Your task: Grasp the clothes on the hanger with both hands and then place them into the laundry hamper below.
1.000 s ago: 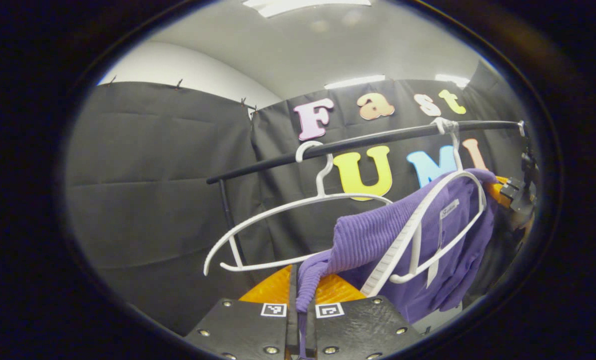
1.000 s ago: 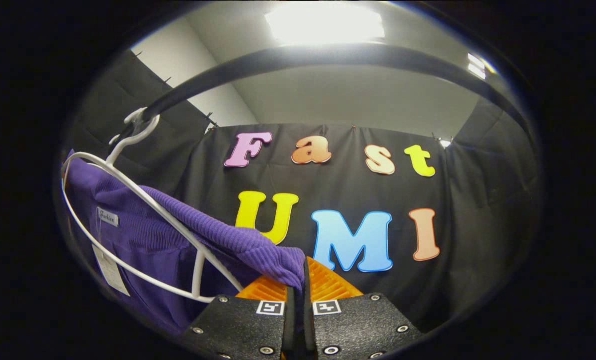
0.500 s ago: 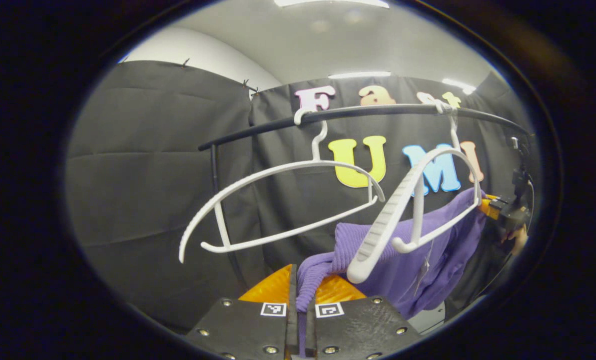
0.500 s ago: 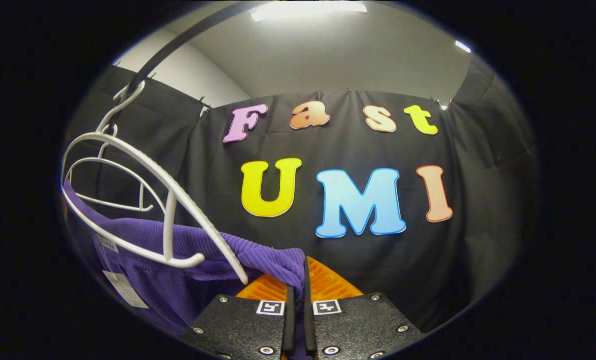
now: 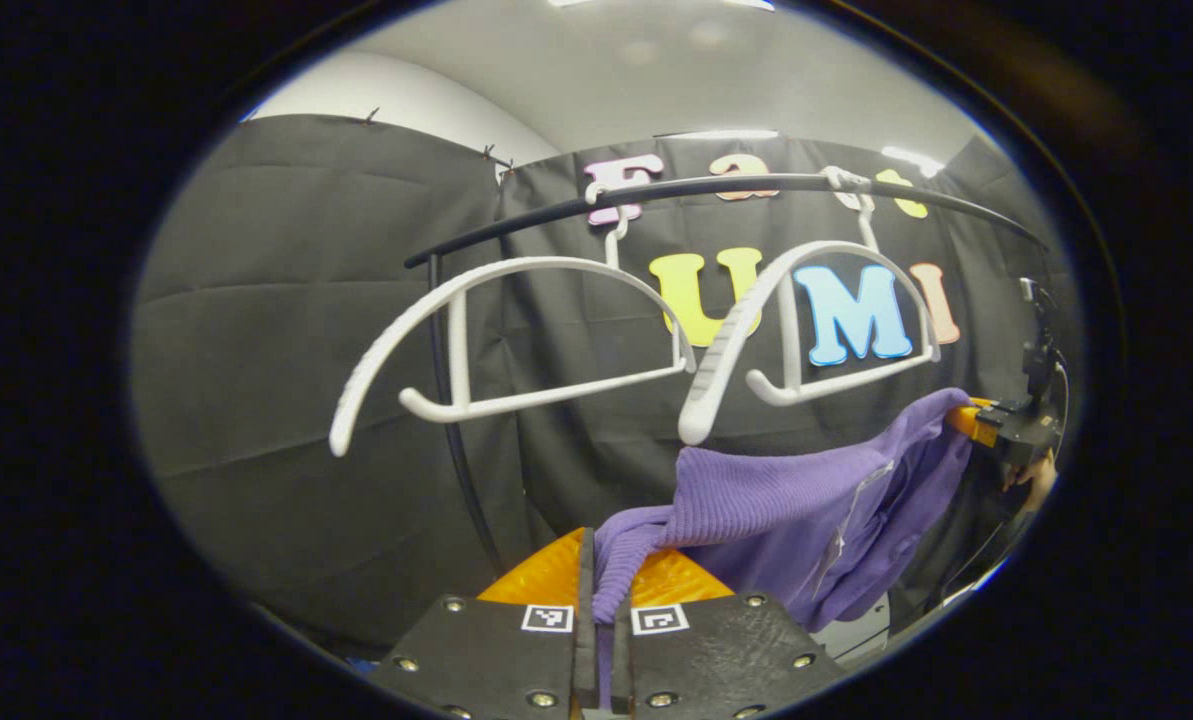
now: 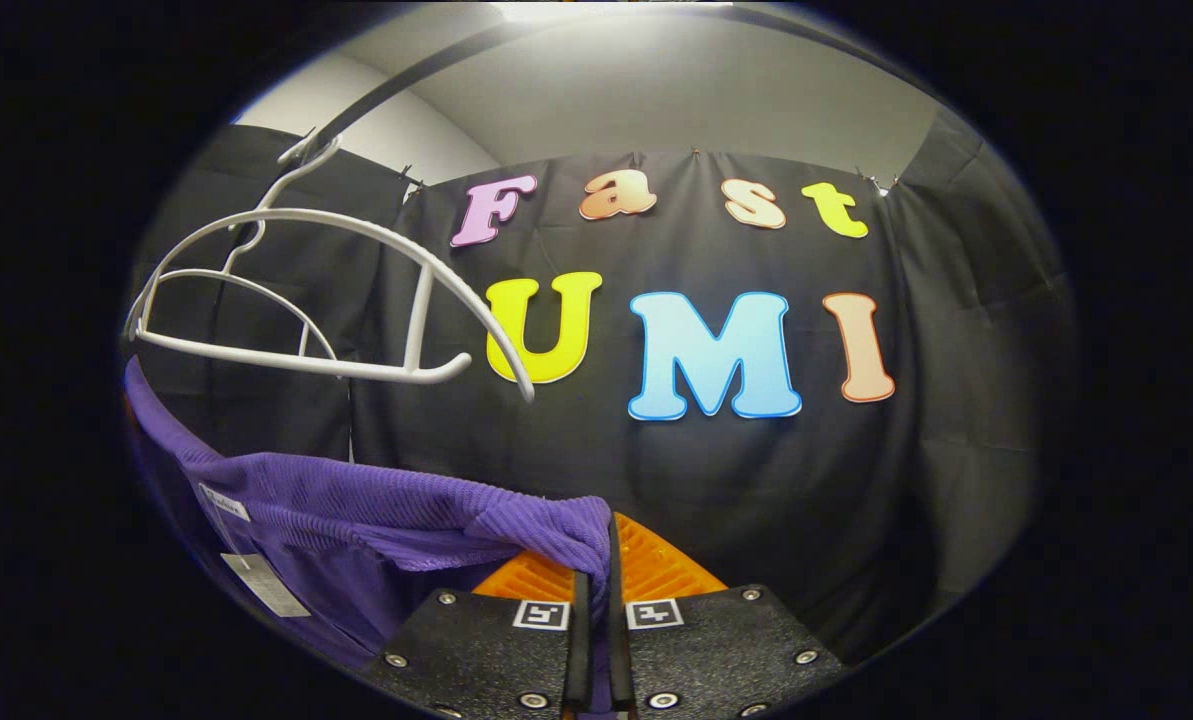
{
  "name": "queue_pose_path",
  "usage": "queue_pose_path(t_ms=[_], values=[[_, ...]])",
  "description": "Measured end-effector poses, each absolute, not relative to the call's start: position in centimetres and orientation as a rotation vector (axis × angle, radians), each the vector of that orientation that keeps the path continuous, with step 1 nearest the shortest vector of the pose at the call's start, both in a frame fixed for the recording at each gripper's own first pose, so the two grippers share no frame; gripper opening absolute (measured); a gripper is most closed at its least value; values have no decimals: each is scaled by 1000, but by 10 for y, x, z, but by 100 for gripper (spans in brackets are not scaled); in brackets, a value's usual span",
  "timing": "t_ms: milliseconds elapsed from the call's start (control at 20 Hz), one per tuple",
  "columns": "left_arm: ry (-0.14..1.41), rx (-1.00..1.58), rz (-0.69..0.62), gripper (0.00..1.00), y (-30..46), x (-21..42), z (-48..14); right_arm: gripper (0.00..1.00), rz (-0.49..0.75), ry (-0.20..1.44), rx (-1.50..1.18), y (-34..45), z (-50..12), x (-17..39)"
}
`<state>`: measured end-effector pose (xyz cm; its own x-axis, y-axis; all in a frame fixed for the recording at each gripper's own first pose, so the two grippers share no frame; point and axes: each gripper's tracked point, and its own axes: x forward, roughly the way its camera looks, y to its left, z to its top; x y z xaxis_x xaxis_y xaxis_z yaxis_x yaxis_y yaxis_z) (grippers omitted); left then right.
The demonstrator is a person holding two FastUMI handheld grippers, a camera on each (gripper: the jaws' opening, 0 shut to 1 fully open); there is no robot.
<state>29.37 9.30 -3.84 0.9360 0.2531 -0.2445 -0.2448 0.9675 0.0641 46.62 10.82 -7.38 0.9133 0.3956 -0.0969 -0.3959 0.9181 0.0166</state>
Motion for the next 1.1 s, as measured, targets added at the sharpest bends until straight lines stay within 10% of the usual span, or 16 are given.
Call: queue_pose_path(t_ms=[1100], values=[[57,-56,-48,11,15,171,46,6,416,-32,79,107,61,224]])
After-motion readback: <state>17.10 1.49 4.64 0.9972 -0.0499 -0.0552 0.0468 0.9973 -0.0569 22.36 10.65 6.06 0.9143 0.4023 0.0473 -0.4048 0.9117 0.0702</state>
